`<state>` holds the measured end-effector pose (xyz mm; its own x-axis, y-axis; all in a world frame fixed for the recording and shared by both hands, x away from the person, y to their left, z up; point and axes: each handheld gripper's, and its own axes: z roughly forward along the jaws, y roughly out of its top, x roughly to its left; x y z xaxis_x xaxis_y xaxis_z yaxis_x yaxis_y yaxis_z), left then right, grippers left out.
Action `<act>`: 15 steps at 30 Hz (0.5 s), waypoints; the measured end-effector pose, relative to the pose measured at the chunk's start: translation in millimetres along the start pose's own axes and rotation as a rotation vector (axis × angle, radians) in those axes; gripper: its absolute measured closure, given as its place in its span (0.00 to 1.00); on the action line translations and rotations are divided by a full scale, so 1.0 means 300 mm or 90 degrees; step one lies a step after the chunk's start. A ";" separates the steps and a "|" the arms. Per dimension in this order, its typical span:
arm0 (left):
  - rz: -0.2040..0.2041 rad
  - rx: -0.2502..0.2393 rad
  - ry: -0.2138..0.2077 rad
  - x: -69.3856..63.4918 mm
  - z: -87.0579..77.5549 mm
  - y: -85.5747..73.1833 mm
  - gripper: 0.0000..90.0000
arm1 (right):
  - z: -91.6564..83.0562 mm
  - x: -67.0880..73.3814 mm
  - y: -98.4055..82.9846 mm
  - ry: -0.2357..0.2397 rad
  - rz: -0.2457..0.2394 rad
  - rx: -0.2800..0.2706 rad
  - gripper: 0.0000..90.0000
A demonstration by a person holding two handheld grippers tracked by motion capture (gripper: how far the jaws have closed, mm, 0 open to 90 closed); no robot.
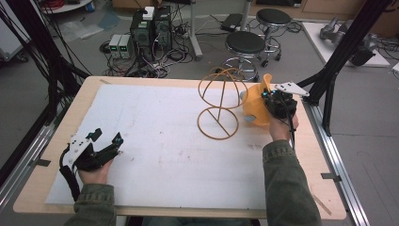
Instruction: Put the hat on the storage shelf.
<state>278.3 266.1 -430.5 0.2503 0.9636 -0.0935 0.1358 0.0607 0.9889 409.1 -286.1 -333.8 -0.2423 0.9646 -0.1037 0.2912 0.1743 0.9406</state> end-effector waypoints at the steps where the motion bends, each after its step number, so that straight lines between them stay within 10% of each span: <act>1: 0.000 0.000 0.000 0.000 0.000 0.000 0.26 | -0.009 -0.002 0.003 -0.001 0.009 -0.004 0.96; 15: 0.000 0.000 -0.001 -0.004 0.001 0.000 0.26 | -0.082 -0.030 0.029 0.001 0.037 -0.056 0.96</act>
<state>278.2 264.9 -430.4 0.2518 0.9633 -0.0930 0.1352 0.0601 0.9890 391.2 -298.0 -316.9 -0.2283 0.9724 -0.0483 0.2222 0.1003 0.9698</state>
